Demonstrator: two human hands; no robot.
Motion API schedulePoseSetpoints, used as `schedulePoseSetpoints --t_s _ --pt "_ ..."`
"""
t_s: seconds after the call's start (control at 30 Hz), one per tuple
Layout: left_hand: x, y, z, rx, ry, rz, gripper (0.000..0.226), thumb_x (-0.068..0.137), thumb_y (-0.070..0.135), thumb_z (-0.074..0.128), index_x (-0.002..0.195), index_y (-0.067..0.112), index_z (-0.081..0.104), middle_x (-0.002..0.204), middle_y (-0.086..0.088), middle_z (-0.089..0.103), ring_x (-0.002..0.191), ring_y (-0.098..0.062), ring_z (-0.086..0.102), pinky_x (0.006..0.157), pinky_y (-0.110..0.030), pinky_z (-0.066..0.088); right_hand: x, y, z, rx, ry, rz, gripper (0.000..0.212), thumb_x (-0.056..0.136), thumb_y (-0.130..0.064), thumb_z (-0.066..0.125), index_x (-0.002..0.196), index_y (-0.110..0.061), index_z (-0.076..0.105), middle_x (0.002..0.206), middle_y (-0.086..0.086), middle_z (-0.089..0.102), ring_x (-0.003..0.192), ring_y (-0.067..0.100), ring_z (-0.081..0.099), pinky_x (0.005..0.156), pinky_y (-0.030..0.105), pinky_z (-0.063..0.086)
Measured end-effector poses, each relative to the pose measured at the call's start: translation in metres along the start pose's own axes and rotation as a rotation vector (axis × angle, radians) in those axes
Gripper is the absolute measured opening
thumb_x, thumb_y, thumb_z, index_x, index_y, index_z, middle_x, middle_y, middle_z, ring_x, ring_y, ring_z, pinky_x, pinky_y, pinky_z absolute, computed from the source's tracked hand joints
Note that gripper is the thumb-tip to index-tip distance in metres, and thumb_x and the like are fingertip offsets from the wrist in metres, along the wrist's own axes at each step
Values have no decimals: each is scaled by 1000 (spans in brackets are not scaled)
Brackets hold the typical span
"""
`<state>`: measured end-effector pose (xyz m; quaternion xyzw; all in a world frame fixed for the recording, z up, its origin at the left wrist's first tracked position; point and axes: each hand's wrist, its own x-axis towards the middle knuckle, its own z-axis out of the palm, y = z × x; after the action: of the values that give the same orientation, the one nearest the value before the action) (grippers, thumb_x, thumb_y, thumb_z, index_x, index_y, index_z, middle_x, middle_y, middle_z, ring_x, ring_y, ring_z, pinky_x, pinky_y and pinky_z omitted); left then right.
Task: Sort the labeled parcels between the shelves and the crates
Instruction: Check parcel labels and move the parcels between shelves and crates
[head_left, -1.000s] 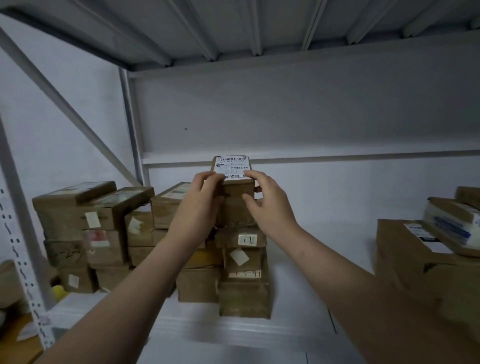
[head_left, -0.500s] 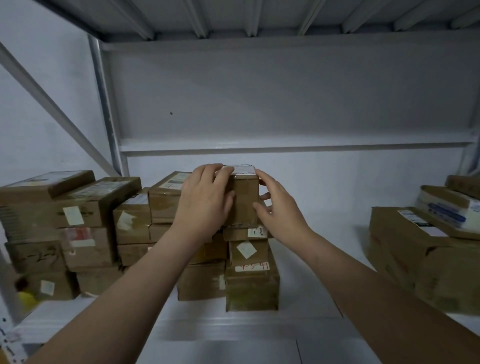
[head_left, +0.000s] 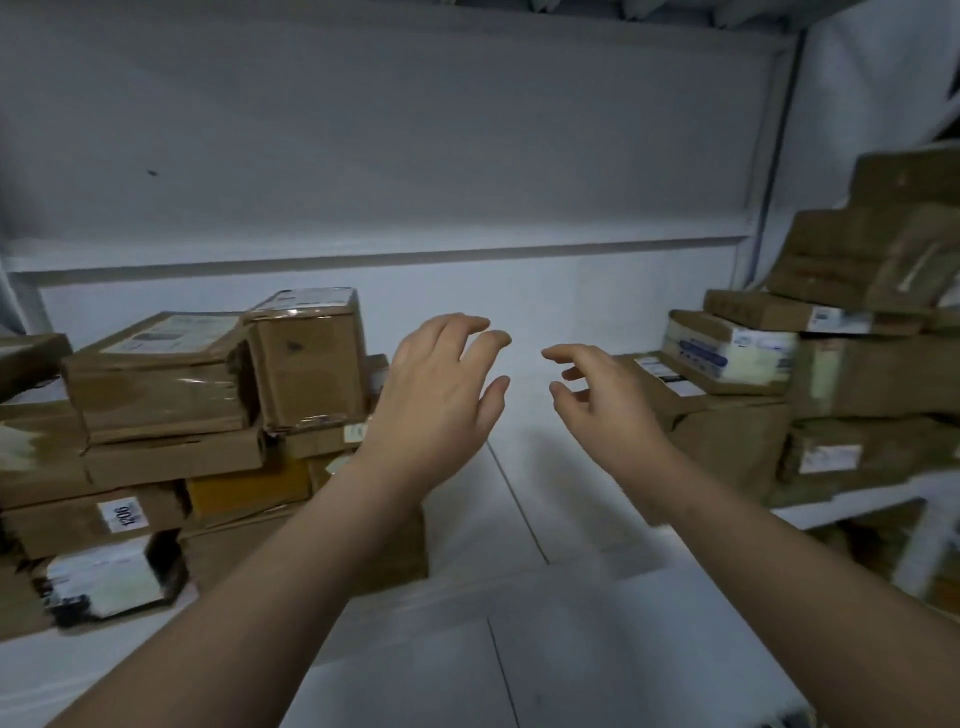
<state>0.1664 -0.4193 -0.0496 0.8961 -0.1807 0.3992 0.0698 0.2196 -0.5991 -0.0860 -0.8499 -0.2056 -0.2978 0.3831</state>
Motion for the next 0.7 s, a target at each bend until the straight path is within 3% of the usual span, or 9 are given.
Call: schedulePoseSetpoints --t_s 0.1,0.3,0.53,0.7 --pt "14 28 26 -57 -36 55 35 93 27 55 126 16 56 132 -6 53 126 -27 42 102 -40 32 -10 30 -38 -50 69 57 31 93 -12 53 123 -21 57 119 -6 57 106 10 53 87 27 47" --pt "60 102 76 -188 -46 115 37 94 27 52 130 19 52 134 -1 49 126 -21 39 103 -34 28 -15 90 -130 -206 192 97 27 91 -13 58 117 -17 61 116 -2 58 107 18 55 89 37 50" --pt "130 211 129 -342 5 150 47 91 32 55 135 20 43 140 -1 41 126 -21 39 102 -35 35 -9 159 -243 -333 363 112 32 87 -13 62 119 -17 58 123 1 48 116 18 47 93 23 35" --pt "196 280 156 -366 -18 147 66 89 37 59 145 21 27 148 -8 27 127 -29 40 101 -40 39 11 203 -290 -247 378 301 48 89 -20 62 134 -17 45 136 5 39 121 21 45 102 37 41"
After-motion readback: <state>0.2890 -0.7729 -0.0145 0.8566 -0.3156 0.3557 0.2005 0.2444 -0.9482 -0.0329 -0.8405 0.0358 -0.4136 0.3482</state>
